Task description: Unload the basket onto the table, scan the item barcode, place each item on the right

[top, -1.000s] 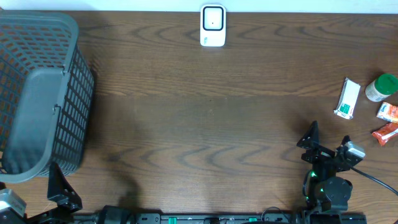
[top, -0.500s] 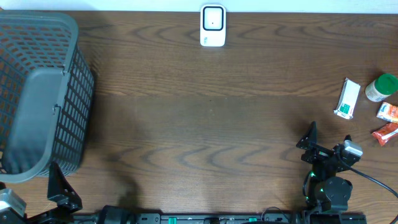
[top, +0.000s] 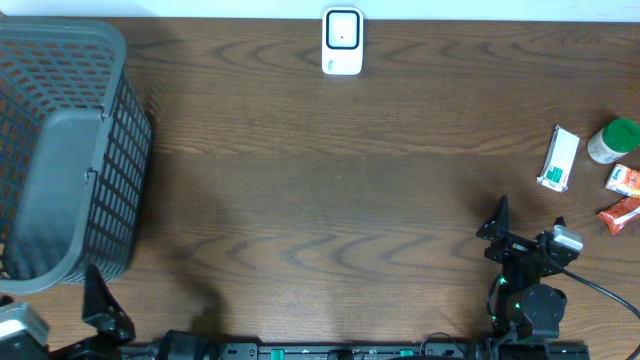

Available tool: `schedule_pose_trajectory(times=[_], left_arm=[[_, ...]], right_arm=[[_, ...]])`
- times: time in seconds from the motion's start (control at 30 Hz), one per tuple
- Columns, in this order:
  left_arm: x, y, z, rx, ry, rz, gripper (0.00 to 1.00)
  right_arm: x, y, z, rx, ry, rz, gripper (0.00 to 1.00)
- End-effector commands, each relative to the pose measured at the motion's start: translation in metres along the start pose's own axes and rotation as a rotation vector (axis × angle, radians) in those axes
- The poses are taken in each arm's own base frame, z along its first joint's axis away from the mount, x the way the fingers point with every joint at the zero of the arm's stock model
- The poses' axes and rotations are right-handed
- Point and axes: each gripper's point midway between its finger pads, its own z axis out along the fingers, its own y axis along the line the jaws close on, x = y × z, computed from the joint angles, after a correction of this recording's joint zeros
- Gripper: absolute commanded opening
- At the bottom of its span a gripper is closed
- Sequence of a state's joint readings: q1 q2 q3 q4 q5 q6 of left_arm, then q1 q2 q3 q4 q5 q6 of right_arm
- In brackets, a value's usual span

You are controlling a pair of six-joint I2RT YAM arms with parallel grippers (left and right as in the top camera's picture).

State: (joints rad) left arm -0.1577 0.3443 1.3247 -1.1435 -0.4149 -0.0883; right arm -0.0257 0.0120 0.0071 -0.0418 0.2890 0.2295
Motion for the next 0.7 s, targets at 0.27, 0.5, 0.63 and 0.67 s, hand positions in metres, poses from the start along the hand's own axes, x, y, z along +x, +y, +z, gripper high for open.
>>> schedule_pose_trajectory(times=[0.27,0.5,0.63,0.67], left_arm=[[0.068,-0.044,0.073,0.076,0.082,-0.188,0.93],[0.091,-0.063,0.126,0.140,-0.108,-0.247,0.93],[0.121,-0.067,0.147,0.139,-0.106,-0.246,0.93],[0.129,-0.067,0.152,0.137,-0.100,-0.244,0.93]], right_arm=[[0.000,-0.004,0.000,0.020,-0.004,-0.010,0.99],[0.000,-0.004,0.000,0.020,-0.004,-0.010,0.99],[0.000,-0.004,0.000,0.019,-0.004,-0.010,0.99],[0.000,-0.004,0.000,0.020,-0.004,-0.010,0.99]])
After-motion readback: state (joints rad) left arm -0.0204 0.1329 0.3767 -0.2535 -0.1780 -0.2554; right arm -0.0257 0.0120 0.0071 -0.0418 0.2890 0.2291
